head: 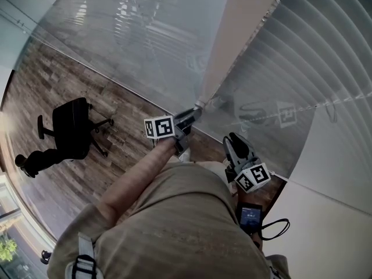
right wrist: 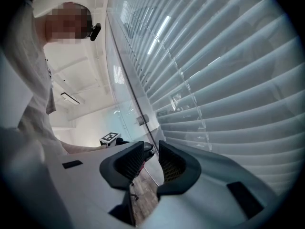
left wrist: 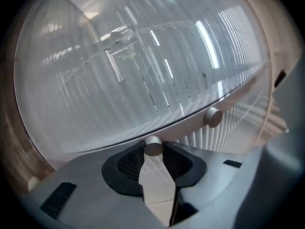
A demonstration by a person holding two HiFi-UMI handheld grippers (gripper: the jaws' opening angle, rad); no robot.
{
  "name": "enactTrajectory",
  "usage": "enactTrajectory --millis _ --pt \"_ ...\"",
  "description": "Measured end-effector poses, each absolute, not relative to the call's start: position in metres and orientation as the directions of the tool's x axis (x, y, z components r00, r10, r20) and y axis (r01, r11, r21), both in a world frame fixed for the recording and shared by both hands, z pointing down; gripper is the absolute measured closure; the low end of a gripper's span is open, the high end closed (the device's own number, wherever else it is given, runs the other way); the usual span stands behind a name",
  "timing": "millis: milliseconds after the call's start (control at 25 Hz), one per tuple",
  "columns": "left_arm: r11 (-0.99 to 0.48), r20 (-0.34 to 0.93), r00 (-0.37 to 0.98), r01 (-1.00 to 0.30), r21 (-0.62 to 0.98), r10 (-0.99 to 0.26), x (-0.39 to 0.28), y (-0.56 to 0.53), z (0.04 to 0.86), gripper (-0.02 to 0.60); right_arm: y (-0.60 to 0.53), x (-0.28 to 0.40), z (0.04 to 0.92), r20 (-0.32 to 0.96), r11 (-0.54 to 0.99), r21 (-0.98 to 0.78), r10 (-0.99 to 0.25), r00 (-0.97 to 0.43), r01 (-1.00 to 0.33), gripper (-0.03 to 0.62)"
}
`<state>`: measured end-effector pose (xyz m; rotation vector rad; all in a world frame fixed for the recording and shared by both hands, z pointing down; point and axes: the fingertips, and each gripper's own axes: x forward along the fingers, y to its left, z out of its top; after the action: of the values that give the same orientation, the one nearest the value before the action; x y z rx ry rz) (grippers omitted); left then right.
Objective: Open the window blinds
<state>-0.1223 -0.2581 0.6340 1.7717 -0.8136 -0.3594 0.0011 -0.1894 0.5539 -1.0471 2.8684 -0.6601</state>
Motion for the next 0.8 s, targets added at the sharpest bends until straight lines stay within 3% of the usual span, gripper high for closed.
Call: enactTrajectory --millis 120,200,280,320,480,640,800 --pt "-0.108 0.031 0.732 -0.142 0.984 -0.681 -0.122 -0.260 0.629 0.448 -0.188 -0.001 0.555 0.128 0.687 -0.398 -0.615 -0.778 -0.608 0.491" --pt "-0.119 0.030 0.724 -0.153 0.981 -0.689 -0.123 -0.260 0.628 0.448 -0.188 -0.002 0.555 0.127 0.688 -0.400 -0.612 -0.780 -0.605 0.491" --pt "-0.172 0.103 0.719 -0.298 0.939 -0.687 -0.123 -0.257 0.630 0.433 -0.187 -0.004 0.555 0.124 0.688 -0.403 -0.612 -0.781 -0.603 0.491" --pt "-0.211 0.164 0.713 -0.406 0.889 -0.681 -0.123 -0.255 0.633 0.391 -0.187 -0.004 0.555 0.122 0.688 -0.404 -0.612 -0.781 -0.603 0.491" --pt "-0.397 0.394 0.614 -0.766 0.505 -0.684 -0.126 -0.248 0.636 0.365 -0.187 -0.003 0.556 0.124 0.686 -0.408 -0.613 -0.780 -0.603 0.491" --pt "-0.462 0.457 0.514 -0.857 0.229 -0.726 -0.125 -0.254 0.629 0.367 -0.186 0.000 0.558 0.127 0.681 -0.413 -0.615 -0.778 -0.605 0.491" --pt "-0.457 0.480 0.484 -0.871 0.183 -0.732 -0.118 -0.256 0.633 0.437 -0.185 0.002 0.560 0.126 0.681 -0.414 -0.615 -0.779 -0.605 0.491"
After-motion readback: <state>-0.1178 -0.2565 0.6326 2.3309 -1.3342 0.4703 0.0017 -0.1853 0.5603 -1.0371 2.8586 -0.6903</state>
